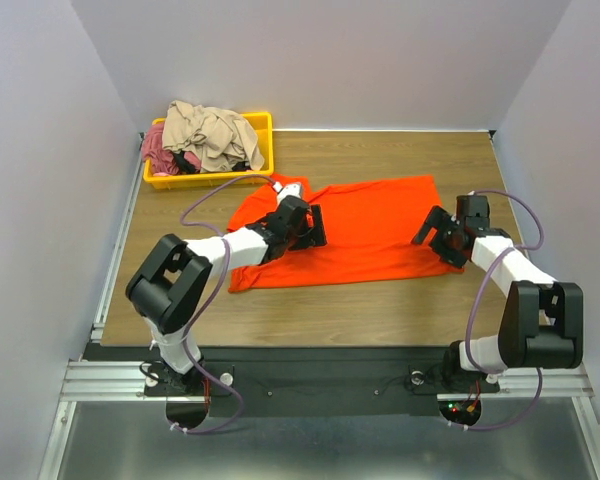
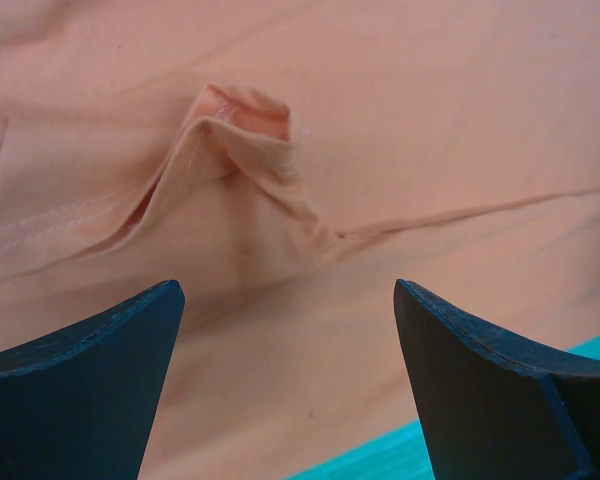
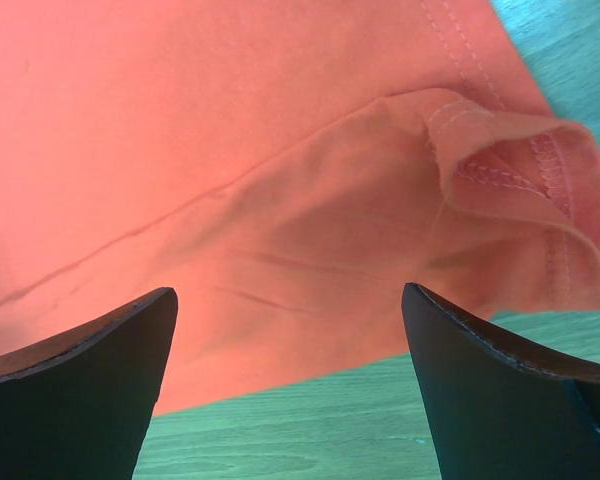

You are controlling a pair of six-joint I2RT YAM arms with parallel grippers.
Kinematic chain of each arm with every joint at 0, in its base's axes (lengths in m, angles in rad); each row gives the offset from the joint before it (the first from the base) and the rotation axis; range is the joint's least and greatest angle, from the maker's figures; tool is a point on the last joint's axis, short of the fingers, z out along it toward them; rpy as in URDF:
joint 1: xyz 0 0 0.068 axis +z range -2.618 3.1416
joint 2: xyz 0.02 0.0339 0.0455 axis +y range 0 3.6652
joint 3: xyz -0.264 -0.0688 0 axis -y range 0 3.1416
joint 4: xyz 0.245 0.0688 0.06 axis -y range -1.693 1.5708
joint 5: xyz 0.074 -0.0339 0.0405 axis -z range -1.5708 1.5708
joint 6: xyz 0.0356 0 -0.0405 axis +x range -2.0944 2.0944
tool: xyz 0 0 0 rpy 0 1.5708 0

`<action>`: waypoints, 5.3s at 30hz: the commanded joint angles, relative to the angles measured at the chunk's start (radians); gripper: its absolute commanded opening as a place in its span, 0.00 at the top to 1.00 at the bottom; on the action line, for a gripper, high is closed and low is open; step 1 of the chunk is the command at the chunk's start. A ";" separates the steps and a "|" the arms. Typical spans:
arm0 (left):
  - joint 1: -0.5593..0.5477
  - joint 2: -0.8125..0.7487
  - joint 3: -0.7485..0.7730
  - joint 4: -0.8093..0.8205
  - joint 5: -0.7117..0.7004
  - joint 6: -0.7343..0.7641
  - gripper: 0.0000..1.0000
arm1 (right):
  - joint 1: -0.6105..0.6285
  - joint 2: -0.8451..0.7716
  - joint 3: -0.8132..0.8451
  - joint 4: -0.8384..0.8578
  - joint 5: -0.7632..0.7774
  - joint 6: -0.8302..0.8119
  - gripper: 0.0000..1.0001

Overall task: Fold and stack the t-shirts
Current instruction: Fold the flattened tshirt in 1/3 of the way

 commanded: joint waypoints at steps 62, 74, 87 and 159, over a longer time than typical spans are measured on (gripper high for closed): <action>0.106 0.218 0.380 0.037 -0.170 0.127 0.02 | 0.013 0.095 0.011 0.062 -0.070 -0.039 0.00; 0.071 -0.026 0.059 0.077 -0.074 0.047 0.01 | 0.013 0.073 0.012 0.057 -0.067 -0.045 0.00; 0.065 0.109 0.104 0.071 -0.069 0.101 0.01 | 0.013 0.103 0.008 0.054 -0.044 -0.051 0.00; 0.146 0.338 0.423 0.177 -0.085 0.217 0.02 | 0.013 0.069 0.014 0.032 -0.033 -0.069 0.00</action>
